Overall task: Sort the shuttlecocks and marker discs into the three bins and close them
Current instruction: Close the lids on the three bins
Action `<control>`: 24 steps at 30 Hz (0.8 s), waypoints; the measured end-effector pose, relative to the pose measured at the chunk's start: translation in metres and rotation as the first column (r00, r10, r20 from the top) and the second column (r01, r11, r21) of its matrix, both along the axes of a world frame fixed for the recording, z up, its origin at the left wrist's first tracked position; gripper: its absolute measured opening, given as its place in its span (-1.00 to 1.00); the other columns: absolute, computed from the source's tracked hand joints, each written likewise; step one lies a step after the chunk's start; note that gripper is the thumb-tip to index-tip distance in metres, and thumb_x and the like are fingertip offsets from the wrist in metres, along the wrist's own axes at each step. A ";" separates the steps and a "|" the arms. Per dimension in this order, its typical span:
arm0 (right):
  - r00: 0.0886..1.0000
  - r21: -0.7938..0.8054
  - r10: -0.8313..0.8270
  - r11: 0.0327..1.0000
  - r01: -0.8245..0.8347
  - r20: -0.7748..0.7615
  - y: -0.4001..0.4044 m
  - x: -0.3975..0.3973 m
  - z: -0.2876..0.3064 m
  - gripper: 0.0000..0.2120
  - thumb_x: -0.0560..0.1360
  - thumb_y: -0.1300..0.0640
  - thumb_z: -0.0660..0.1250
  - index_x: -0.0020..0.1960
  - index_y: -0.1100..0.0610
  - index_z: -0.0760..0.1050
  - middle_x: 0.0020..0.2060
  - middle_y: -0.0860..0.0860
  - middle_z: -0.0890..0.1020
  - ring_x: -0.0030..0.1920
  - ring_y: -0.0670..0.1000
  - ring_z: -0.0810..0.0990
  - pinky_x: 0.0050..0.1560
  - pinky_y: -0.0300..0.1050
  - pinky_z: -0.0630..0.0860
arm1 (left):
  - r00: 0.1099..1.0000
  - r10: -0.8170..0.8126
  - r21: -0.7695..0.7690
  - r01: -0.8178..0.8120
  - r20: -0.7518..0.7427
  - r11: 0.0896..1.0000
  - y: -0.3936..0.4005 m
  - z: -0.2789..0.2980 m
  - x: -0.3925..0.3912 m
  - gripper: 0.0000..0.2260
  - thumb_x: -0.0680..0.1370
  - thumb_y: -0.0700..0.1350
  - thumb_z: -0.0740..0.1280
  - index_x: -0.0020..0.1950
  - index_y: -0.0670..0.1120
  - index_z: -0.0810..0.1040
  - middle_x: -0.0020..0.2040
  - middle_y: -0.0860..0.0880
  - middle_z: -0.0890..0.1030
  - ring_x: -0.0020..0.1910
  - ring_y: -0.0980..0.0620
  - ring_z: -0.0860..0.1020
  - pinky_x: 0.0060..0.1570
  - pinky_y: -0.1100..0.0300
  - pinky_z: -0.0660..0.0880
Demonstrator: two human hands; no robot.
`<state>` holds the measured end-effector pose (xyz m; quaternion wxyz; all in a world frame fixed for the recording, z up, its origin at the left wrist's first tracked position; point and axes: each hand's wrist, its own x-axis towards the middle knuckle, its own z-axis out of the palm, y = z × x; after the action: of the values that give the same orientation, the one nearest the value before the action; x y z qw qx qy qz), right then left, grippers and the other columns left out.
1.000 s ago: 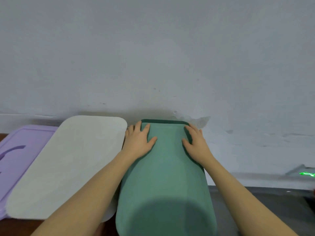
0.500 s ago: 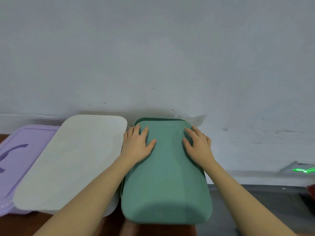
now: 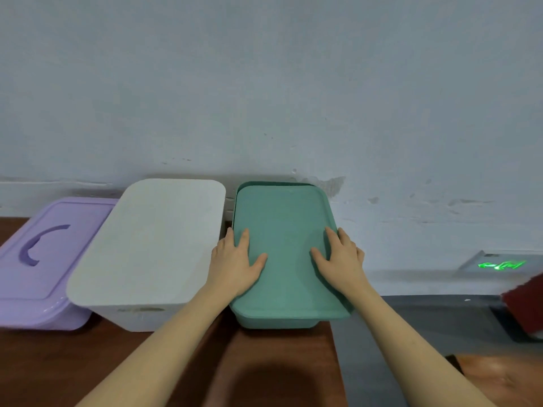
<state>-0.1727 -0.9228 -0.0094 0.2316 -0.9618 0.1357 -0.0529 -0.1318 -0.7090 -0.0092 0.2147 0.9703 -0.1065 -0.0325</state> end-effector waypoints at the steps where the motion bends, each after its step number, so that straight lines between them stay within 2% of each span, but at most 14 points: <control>1: 1.000 0.019 0.003 1.000 -0.003 0.007 0.000 -0.001 0.001 -0.45 0.54 -0.07 0.19 0.45 0.10 0.18 0.45 0.17 0.17 0.39 0.16 0.22 0.37 0.04 0.04 | 1.000 -0.002 -0.069 0.000 -0.023 0.998 0.000 0.001 -0.002 -0.37 0.54 0.19 0.17 0.52 -0.03 0.07 0.51 -0.25 0.02 0.47 -0.16 0.07 0.40 0.05 0.06; 4: 0.998 0.115 0.000 0.993 -0.007 0.058 -0.002 -0.003 0.004 -0.49 0.54 0.00 0.23 0.43 0.12 0.24 0.43 0.15 0.24 0.39 0.14 0.25 0.39 0.04 0.06 | 0.998 0.001 -0.239 -0.018 -0.069 0.971 0.000 0.002 -0.003 -0.38 0.53 0.15 0.23 0.51 -0.01 0.11 0.52 -0.23 0.01 0.50 -0.11 0.01 0.42 0.08 0.02; 9: 0.985 0.149 0.018 0.988 -0.044 0.172 0.002 0.004 0.012 -0.52 0.53 0.08 0.27 0.41 0.15 0.30 0.43 0.13 0.27 0.39 0.16 0.25 0.38 0.01 0.08 | 0.999 0.027 -0.296 -0.031 -0.017 0.955 -0.001 0.008 0.006 -0.40 0.53 0.15 0.24 0.50 0.00 0.15 0.53 -0.20 -0.03 0.51 -0.08 -0.02 0.42 0.13 -0.01; 11: 0.988 0.095 0.034 0.994 -0.048 0.153 0.004 0.012 0.014 -0.51 0.54 0.05 0.25 0.43 0.12 0.26 0.47 0.17 0.18 0.40 0.19 0.22 0.38 0.03 0.05 | 1.000 0.027 -0.246 -0.023 0.011 0.969 -0.001 0.010 0.015 -0.39 0.53 0.18 0.22 0.51 0.00 0.13 0.52 -0.22 -0.03 0.50 -0.11 0.00 0.42 0.09 0.00; 14: 0.997 -0.006 0.057 0.998 -0.057 0.051 0.003 0.020 0.008 -0.46 0.55 -0.04 0.19 0.47 0.07 0.17 0.49 0.23 0.05 0.41 0.23 0.19 0.37 0.06 0.05 | 1.000 0.009 -0.090 -0.007 0.020 0.996 -0.004 0.005 0.023 -0.35 0.51 0.26 0.16 0.50 -0.01 0.12 0.46 -0.29 0.11 0.44 -0.20 0.14 0.40 0.03 0.10; 17: 0.997 -0.060 0.073 0.996 -0.074 -0.015 0.000 0.020 -0.001 -0.44 0.54 -0.13 0.15 0.47 0.05 0.18 0.48 0.26 0.03 0.39 0.25 0.21 0.36 0.08 0.07 | 0.999 -0.009 0.084 0.006 0.035 0.996 -0.008 -0.004 0.024 -0.36 0.51 0.27 0.13 0.50 0.01 0.12 0.46 -0.31 0.06 0.41 -0.23 0.14 0.39 0.01 0.09; 20: 0.995 -0.059 0.081 0.995 -0.084 -0.051 -0.002 0.022 0.001 -0.46 0.55 -0.14 0.15 0.46 0.04 0.20 0.49 0.25 0.02 0.41 0.24 0.17 0.38 0.06 0.04 | 0.999 -0.012 0.130 0.005 0.051 0.991 -0.008 -0.006 0.025 -0.37 0.51 0.28 0.11 0.50 0.03 0.11 0.48 -0.30 0.01 0.43 -0.22 0.10 0.39 0.01 0.06; 24: 0.985 -0.066 0.154 0.985 -0.160 -0.081 -0.013 0.012 0.000 -0.43 0.55 -0.16 0.14 0.49 0.01 0.14 0.52 0.15 -0.05 0.46 0.15 0.11 0.40 0.00 0.01 | 0.996 -0.023 0.172 0.008 0.085 0.985 -0.008 -0.008 0.024 -0.37 0.52 0.30 0.08 0.51 0.04 0.09 0.51 -0.27 -0.05 0.47 -0.20 0.02 0.40 0.01 0.04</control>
<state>-0.1606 -0.9354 -0.0092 0.1948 -0.9786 0.0661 -0.0030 -0.1074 -0.7173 -0.0174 0.1255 0.9848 -0.1200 -0.0012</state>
